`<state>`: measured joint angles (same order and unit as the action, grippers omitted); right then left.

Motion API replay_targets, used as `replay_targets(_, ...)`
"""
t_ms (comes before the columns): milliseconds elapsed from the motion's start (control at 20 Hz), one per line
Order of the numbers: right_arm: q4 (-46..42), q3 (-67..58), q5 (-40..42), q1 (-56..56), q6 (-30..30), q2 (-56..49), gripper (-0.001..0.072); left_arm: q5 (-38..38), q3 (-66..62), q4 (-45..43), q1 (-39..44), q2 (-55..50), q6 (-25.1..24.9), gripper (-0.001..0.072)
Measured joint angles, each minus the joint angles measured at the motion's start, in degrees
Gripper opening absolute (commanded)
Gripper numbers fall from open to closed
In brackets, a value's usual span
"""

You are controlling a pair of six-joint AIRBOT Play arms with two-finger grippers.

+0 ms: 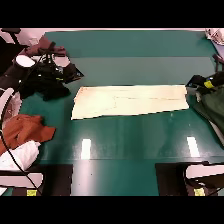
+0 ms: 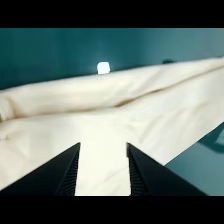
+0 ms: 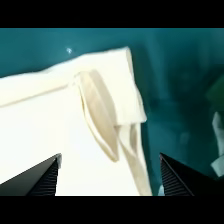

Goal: Fold the shirts.

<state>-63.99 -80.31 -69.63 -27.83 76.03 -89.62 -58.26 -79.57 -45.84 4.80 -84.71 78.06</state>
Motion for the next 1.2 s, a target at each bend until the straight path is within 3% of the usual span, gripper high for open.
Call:
replay_targets(50,4.2,0.0,-1.4,-2.4,-1.7,-0.7,0.0694,-1.6,-1.6,-3.6,1.6,0.0,0.8,0.0288)
replay_targets(100,7.5,0.0,-3.1,-4.7,-3.3,-1.5,0.0694,-2.5,-2.7,-6.6,3.1,-0.1,1.6,0.0178)
replay_targets(500,16.6,1.2,-6.1,-9.0,-12.3,-7.9,0.0694,-6.2,-9.3,-17.3,14.0,-7.8,3.4,0.0179)
replay_targets(950,10.7,2.5,-2.8,-3.1,-18.5,-11.0,0.0678,-3.4,-12.2,-20.8,18.9,-11.9,1.2,0.0179)
replay_targets(1000,10.6,3.1,-2.4,-2.2,-19.3,-11.0,0.0617,-2.8,-12.3,-20.8,18.9,-12.0,1.1,0.0179)
replay_targets(1200,10.3,5.9,-2.1,1.9,-20.9,-11.2,0.0256,-1.4,-12.5,-19.2,19.1,-12.8,1.0,0.0179)
